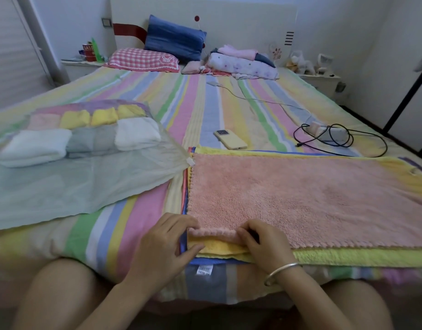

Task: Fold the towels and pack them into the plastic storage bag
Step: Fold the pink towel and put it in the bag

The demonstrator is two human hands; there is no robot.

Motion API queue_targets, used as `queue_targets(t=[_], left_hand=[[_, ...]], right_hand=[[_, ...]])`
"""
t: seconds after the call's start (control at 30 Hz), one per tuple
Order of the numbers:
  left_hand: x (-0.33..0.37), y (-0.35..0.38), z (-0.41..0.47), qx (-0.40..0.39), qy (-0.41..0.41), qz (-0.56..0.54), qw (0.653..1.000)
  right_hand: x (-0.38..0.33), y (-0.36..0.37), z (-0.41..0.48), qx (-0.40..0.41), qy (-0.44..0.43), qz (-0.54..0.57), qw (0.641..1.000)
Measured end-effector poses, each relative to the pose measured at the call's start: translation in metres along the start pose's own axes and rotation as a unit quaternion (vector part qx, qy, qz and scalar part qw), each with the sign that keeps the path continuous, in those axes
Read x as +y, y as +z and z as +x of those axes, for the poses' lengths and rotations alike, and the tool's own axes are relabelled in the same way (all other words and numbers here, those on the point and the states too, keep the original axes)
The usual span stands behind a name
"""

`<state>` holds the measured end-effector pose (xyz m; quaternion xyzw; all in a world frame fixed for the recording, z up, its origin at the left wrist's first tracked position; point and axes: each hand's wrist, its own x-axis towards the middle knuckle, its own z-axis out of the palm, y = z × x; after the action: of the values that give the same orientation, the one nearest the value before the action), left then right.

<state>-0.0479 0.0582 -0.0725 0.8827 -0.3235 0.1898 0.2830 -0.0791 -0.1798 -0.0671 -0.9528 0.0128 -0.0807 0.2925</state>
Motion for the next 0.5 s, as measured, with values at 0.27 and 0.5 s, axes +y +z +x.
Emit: queue_targets(t=[0.27,0.5], left_hand=[[-0.001,0.003,0.006,0.051,-0.081,-0.038,0.995],[0.006,0.004,0.012,0.104,-0.173,-0.195,0.96]], right_hand=[[-0.008,0.004,-0.009,0.123,-0.046,-0.063,0.989],[-0.047,-0.001,-0.038,-0.003,0.06,0.229,0.972]])
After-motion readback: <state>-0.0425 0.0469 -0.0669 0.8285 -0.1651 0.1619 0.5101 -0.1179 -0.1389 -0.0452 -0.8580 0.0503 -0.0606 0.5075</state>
